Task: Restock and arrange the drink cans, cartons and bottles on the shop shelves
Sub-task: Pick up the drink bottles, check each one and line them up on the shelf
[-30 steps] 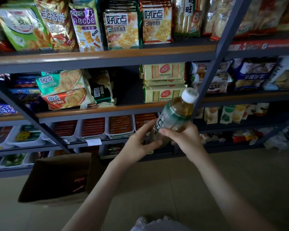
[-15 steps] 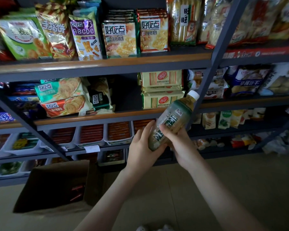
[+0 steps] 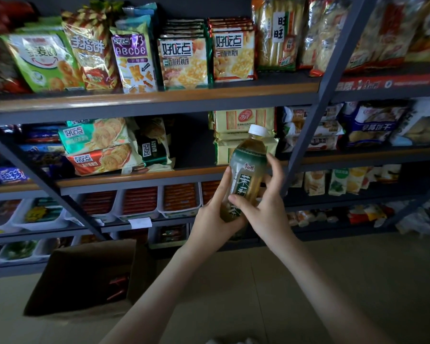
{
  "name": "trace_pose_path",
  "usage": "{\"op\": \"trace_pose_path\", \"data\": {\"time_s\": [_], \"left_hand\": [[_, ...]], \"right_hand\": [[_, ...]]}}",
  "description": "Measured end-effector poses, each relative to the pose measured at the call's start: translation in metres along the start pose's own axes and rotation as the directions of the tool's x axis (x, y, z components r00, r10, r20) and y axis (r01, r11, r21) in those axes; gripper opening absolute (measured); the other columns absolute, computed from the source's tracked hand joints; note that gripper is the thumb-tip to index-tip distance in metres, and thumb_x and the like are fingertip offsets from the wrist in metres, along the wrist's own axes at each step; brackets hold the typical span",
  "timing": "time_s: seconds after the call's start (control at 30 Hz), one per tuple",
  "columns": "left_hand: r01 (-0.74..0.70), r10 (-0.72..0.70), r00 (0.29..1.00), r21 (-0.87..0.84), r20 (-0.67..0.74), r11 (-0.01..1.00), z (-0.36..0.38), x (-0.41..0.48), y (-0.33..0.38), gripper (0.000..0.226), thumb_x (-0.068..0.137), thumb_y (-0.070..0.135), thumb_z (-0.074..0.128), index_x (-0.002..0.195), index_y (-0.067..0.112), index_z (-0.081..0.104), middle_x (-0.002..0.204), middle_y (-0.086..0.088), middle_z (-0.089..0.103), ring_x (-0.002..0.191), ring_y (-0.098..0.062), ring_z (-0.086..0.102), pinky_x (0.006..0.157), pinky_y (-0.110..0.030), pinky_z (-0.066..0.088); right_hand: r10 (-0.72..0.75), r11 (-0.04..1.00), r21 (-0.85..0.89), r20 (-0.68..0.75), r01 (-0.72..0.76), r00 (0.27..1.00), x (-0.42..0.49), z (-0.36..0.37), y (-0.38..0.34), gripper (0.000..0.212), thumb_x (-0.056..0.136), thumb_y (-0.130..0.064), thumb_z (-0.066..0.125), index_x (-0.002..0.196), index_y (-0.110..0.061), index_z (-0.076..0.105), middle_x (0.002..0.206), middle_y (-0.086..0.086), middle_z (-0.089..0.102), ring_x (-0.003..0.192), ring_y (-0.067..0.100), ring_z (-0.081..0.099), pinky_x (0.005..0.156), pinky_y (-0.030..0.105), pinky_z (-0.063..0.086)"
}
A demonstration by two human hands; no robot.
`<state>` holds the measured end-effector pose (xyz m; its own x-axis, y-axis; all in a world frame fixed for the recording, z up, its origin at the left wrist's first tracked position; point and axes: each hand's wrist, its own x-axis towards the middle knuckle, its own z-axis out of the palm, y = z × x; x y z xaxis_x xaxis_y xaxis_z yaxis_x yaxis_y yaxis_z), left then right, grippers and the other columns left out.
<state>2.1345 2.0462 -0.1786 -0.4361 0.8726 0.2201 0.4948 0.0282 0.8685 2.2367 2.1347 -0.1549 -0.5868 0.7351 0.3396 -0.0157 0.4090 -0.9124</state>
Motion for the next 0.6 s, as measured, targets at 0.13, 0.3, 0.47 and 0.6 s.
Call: {"op": "trace_pose_path", "data": {"time_s": [0.13,0.3,0.47,0.6], "left_hand": [[-0.025,0.028,0.999,0.061,-0.045,0.998,0.000,0.000,0.002,0.101,0.083,0.009,0.071,0.145,0.053,0.005,0.089,0.027,0.061,0.064,-0.009,0.058,0.057,-0.020,0.047],[-0.055,0.068,0.995,0.169,-0.070,0.984,-0.001,-0.001,0.005,0.102,0.081,0.013,0.073,0.142,0.054,0.002,0.087,0.010,0.064,0.064,-0.008,0.059,0.057,-0.021,0.047],[-0.009,0.011,1.000,0.098,-0.028,0.995,-0.010,-0.001,0.013,0.085,0.082,0.033,0.074,0.145,0.051,0.021,0.100,0.014,0.066,0.079,0.000,0.064,0.068,-0.015,0.053],[0.016,0.007,0.990,-0.169,0.138,0.985,-0.027,-0.004,0.016,0.069,0.076,0.047,0.074,0.137,0.044,0.041,0.120,0.024,0.059,0.114,0.000,0.058,0.093,-0.024,0.052]], "right_hand": [[-0.053,0.974,-0.214,0.117,0.078,0.992,0.006,0.002,0.000,0.081,0.091,-0.021,0.066,0.146,-0.048,0.013,0.157,-0.003,0.024,0.135,-0.017,0.016,0.106,0.004,0.024],[-0.073,0.973,-0.210,0.131,0.099,0.989,0.007,0.004,0.000,0.084,0.087,-0.026,0.070,0.147,-0.043,0.013,0.152,-0.011,0.024,0.133,-0.021,0.013,0.102,-0.002,0.016],[0.091,0.992,0.082,0.087,-0.098,0.992,0.012,-0.006,-0.003,0.080,0.086,-0.026,0.071,0.146,-0.048,0.023,0.140,-0.038,0.028,0.128,-0.018,0.030,0.105,0.015,0.033],[0.360,0.763,0.544,0.092,-0.350,0.928,0.016,-0.016,-0.003,0.072,0.088,-0.012,0.068,0.142,-0.046,0.034,0.139,-0.001,0.048,0.119,0.022,0.057,0.080,0.039,0.057]]}}
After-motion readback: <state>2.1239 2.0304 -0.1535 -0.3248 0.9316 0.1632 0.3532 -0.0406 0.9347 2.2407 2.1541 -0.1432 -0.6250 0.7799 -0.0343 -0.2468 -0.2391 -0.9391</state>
